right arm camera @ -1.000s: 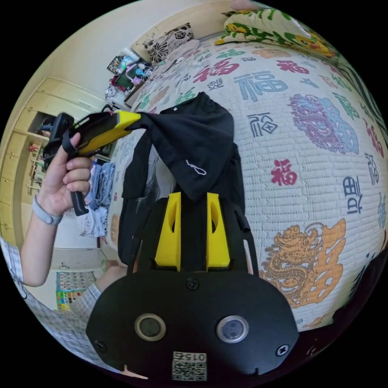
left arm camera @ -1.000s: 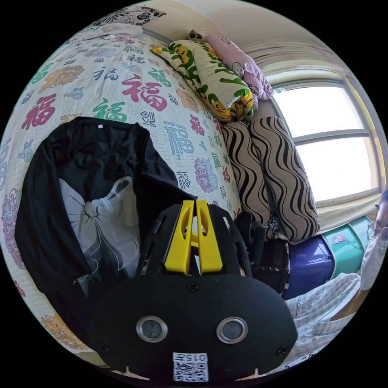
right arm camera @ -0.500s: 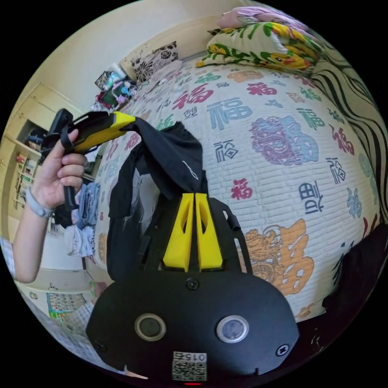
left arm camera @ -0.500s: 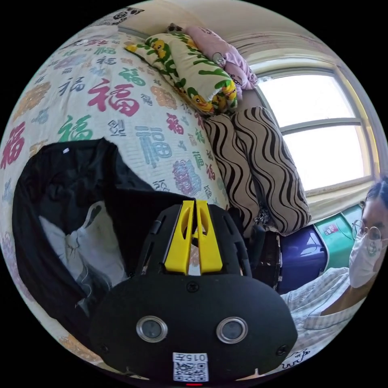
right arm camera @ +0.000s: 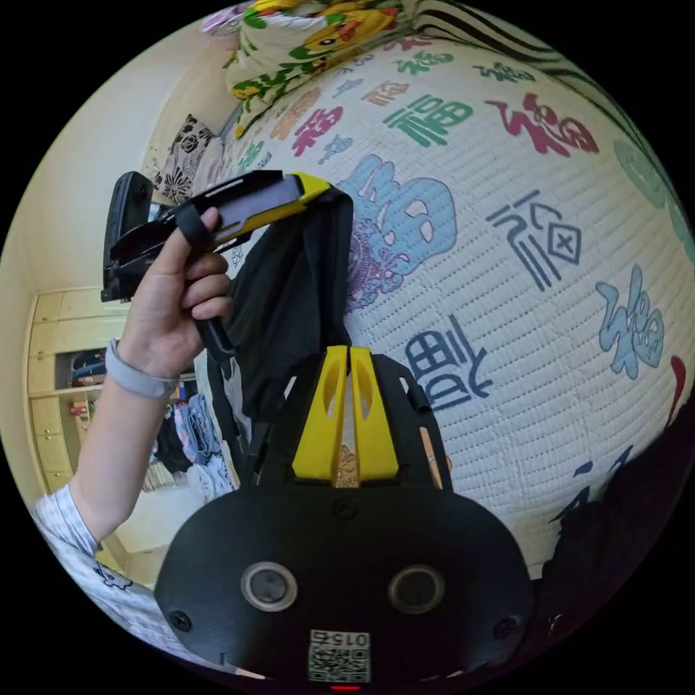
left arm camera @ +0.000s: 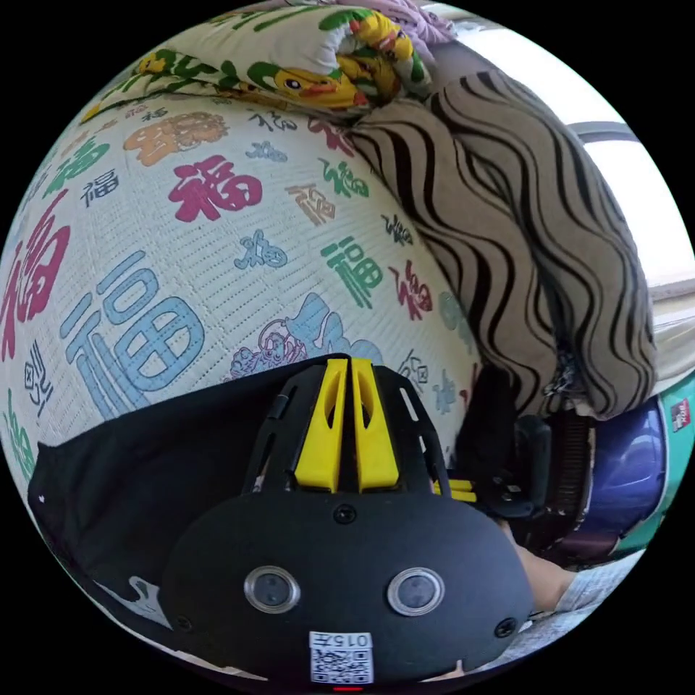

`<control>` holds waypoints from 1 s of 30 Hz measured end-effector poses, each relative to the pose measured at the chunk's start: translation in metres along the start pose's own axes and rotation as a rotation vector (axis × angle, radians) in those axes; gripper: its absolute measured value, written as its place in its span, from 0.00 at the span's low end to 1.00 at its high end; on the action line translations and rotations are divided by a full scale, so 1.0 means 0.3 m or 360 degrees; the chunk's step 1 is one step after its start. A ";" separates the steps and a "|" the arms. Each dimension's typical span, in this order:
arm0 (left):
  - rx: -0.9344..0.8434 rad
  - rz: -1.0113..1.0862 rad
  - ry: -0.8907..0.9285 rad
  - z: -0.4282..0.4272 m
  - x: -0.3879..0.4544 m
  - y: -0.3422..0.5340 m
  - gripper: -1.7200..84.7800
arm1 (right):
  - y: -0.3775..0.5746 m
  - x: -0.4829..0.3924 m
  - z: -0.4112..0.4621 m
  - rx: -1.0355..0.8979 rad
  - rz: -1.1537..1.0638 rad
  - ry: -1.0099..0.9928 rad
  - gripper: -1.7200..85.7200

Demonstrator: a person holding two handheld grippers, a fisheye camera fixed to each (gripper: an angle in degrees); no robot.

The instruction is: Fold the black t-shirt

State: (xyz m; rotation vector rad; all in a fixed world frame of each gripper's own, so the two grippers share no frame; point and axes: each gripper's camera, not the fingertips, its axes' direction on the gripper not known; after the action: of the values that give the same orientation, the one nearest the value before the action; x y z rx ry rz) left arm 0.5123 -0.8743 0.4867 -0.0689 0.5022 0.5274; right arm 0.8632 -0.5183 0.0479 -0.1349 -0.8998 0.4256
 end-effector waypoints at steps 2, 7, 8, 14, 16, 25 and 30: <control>-0.0082 0.0105 -0.0113 0.056 0.050 -0.037 0.06 | -0.006 0.023 0.004 -0.0024 0.0025 -0.0067 0.02; -0.0281 0.0379 -0.0118 0.091 0.156 -0.128 0.13 | 0.010 0.043 -0.041 0.0033 0.0074 0.0009 0.05; -0.0279 0.0394 -0.0102 0.080 0.162 -0.134 0.13 | 0.011 0.039 -0.046 0.0044 0.0060 0.0001 0.06; -0.0155 0.0435 -0.0023 -0.062 0.166 -0.091 0.12 | -0.052 -0.125 0.006 0.0023 -0.0208 0.0295 0.10; -0.0063 0.0386 0.0012 -0.068 0.132 -0.050 0.11 | -0.093 -0.152 0.048 0.0024 -0.0206 0.0288 0.10; -0.0024 0.0205 -0.0019 -0.089 0.081 0.020 0.10 | -0.093 -0.143 0.109 0.0005 -0.0125 0.0298 0.01; -0.0115 0.0188 -0.0074 -0.056 0.084 0.060 0.10 | -0.074 -0.134 0.152 0.0015 -0.0045 0.0181 0.01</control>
State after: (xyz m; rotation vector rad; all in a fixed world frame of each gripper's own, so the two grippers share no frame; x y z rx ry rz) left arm 0.5146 -0.8502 0.4611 -0.0962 0.4436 0.6611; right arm 0.8122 -0.5579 0.0533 -0.1361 -0.7868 0.3918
